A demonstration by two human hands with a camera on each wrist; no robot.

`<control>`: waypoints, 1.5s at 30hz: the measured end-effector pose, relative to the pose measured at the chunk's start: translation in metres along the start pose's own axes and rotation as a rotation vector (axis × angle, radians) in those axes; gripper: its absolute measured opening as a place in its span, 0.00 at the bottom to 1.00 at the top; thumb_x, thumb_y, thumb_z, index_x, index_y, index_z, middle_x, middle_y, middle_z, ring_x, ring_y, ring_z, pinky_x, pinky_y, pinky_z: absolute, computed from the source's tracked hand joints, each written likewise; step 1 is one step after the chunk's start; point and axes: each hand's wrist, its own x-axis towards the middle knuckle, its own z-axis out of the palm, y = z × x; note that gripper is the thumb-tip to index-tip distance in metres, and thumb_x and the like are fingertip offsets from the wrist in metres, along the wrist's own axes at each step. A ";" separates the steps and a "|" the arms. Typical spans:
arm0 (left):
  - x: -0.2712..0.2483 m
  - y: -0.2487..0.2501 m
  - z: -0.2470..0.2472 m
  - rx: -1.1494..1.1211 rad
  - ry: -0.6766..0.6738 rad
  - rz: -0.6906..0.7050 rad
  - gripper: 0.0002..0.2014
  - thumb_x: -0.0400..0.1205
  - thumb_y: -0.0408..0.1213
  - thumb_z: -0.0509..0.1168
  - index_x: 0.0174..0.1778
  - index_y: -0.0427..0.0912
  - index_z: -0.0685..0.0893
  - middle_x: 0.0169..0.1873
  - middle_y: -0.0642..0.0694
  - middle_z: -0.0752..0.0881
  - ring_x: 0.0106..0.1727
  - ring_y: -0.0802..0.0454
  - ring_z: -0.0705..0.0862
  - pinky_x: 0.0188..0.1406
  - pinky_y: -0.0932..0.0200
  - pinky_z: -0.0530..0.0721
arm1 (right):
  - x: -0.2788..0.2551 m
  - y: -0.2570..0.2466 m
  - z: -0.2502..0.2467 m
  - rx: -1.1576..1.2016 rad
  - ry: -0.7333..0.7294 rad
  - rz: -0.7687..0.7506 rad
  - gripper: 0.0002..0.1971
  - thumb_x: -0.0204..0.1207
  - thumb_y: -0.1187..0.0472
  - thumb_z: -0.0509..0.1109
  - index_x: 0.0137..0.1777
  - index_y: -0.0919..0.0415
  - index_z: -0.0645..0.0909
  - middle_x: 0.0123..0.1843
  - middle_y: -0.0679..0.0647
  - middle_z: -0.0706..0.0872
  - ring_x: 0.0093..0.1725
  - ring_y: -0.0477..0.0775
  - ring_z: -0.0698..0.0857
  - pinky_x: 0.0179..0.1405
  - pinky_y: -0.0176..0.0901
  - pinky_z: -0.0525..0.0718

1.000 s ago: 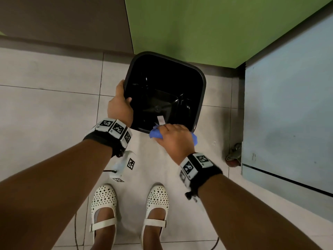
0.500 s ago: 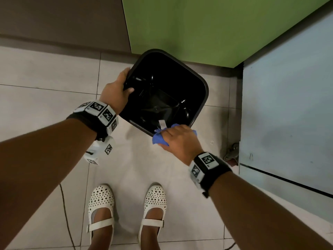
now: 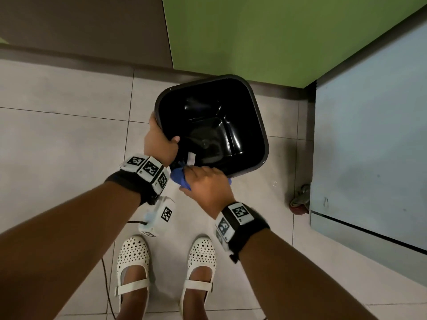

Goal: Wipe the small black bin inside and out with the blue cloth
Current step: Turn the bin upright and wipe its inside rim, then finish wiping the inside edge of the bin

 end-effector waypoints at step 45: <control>-0.055 0.116 -0.132 0.664 -0.366 -0.036 0.20 0.84 0.44 0.55 0.57 0.30 0.81 0.60 0.32 0.84 0.61 0.35 0.82 0.50 0.53 0.75 | 0.093 0.022 -0.238 0.275 -0.550 0.350 0.08 0.76 0.57 0.64 0.37 0.57 0.73 0.40 0.56 0.79 0.43 0.58 0.80 0.46 0.49 0.78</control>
